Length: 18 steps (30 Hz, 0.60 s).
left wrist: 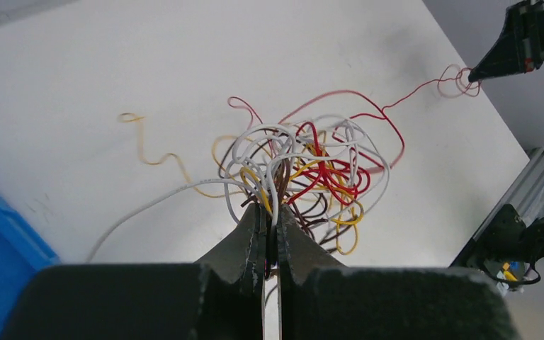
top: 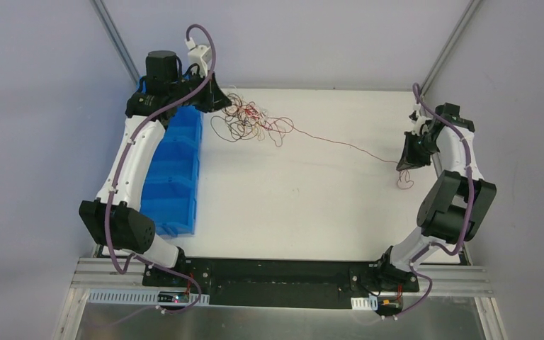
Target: Untangle the cables
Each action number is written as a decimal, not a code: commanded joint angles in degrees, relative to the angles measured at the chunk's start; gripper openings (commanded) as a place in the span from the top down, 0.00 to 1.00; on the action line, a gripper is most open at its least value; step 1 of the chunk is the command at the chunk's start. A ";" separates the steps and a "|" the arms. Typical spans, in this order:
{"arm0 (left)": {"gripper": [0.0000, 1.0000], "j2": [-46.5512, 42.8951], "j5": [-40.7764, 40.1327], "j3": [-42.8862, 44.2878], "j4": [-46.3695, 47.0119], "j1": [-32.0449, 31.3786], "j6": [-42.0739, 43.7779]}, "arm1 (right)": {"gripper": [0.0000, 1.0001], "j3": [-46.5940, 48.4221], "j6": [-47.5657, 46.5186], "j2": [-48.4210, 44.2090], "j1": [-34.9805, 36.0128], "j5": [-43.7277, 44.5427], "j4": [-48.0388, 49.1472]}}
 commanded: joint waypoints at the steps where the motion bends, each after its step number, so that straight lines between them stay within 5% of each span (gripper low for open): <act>1: 1.00 -0.49 -3.31 11.35 -2.00 -0.60 0.17 | 1.00 0.50 -3.63 -3.25 -0.86 2.88 -4.37; 12: 1.00 8.69 -6.25 44.57 1.22 3.42 -8.29 | 1.00 -10.17 -8.75 -4.82 -5.10 8.29 -0.80; 18: 1.00 12.20 -7.63 51.91 6.16 3.53 -13.51 | 1.00 -13.15 -8.65 -4.87 -5.10 10.58 0.38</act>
